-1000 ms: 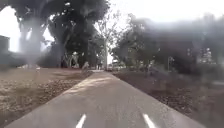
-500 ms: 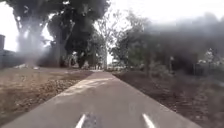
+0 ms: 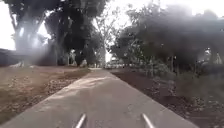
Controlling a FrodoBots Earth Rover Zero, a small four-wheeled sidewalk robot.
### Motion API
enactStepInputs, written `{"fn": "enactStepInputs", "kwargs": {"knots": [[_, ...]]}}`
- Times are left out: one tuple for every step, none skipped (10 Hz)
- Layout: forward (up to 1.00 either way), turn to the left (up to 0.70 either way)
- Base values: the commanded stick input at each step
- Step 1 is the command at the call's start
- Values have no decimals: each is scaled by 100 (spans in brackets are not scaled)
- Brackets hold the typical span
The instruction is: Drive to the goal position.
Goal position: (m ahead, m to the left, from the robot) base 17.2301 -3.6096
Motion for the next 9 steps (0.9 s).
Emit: {"fn": "enactStepInputs", "kwargs": {"knots": [[70, 0], [70, 25], [70, 9], [70, 0], [70, 0], [70, 20], [70, 13], [70, 7], [70, 0]]}}
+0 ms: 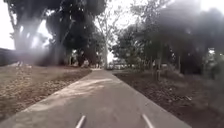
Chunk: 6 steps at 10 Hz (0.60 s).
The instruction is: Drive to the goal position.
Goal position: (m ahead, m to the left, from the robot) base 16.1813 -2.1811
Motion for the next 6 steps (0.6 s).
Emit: {"fn": "enactStepInputs", "kwargs": {"knots": [[70, 0], [70, 0], [70, 0], [70, 0], [70, 23], [70, 8]]}}
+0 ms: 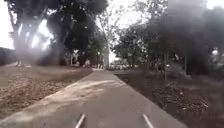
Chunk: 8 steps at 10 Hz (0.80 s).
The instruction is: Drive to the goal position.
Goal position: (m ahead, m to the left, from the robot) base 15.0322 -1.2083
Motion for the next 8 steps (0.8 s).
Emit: {"fn": "enactStepInputs", "kwargs": {"knots": [[70, 6], [70, 19], [70, 32], [70, 0], [70, 0], [70, 0], [70, 0], [70, 11]]}}
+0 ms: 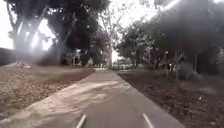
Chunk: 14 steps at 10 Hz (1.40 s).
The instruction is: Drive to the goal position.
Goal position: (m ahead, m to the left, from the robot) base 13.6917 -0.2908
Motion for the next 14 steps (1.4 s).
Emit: {"fn": "enactStepInputs", "kwargs": {"knots": [[70, 22], [70, 34], [70, 0], [70, 0], [70, 0], [70, 0], [70, 0], [70, 0], [70, 0], [70, 0], [70, 0], [70, 4], [70, 19], [70, 33]]}}
